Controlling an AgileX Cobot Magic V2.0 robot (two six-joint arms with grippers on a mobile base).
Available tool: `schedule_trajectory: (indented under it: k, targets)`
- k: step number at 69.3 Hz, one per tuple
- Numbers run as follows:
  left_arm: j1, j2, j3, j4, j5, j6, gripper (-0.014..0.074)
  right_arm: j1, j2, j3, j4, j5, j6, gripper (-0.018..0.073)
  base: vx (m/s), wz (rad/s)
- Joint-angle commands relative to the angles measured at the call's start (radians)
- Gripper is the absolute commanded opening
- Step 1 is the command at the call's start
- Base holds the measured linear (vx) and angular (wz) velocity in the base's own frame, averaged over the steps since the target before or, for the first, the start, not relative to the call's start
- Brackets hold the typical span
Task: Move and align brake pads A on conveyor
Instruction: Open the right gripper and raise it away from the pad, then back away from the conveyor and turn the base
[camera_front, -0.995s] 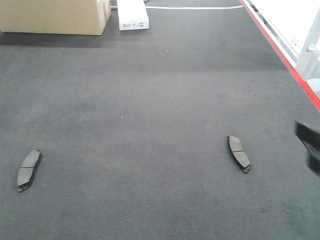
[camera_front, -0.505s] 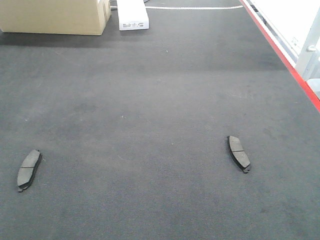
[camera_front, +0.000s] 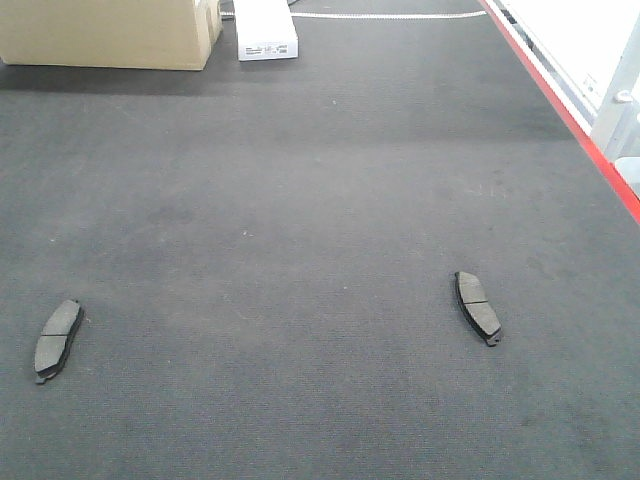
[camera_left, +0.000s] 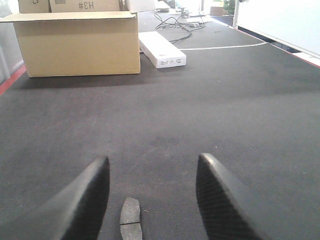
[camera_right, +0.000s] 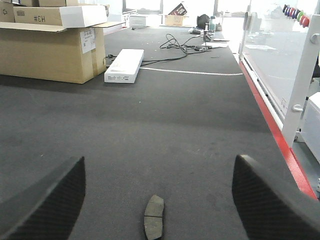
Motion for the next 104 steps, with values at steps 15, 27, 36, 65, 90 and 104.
schedule_trajectory:
  k: [15, 27, 36, 65, 90, 104]
  targets:
    - [-0.001, 0.008, -0.022, -0.01, -0.081, -0.006, 0.0388, -0.006, 0.012, -0.022, 0.0, -0.079, -0.011, 0.057, 0.0, 0.0]
    - [-0.001, 0.008, -0.022, -0.01, -0.081, -0.006, 0.0388, -0.006, 0.012, -0.022, 0.0, -0.079, -0.011, 0.057, 0.0, 0.0]
    - [-0.001, 0.008, -0.022, -0.01, -0.081, -0.006, 0.0388, -0.006, 0.012, -0.022, 0.0, -0.079, -0.011, 0.057, 0.0, 0.0]
    - [-0.001, 0.008, -0.022, -0.01, -0.081, -0.006, 0.0388, -0.006, 0.015, -0.022, 0.0, -0.079, -0.011, 0.057, -0.2, 0.03]
    - [-0.001, 0.008, -0.022, -0.01, -0.081, -0.006, 0.0388, -0.006, 0.015, -0.022, 0.0, -0.079, -0.011, 0.057, -0.43, -0.01]
    - [-0.001, 0.008, -0.022, -0.01, -0.081, -0.006, 0.0388, -0.006, 0.015, -0.022, 0.0, -0.079, -0.011, 0.057, -0.45, -0.04]
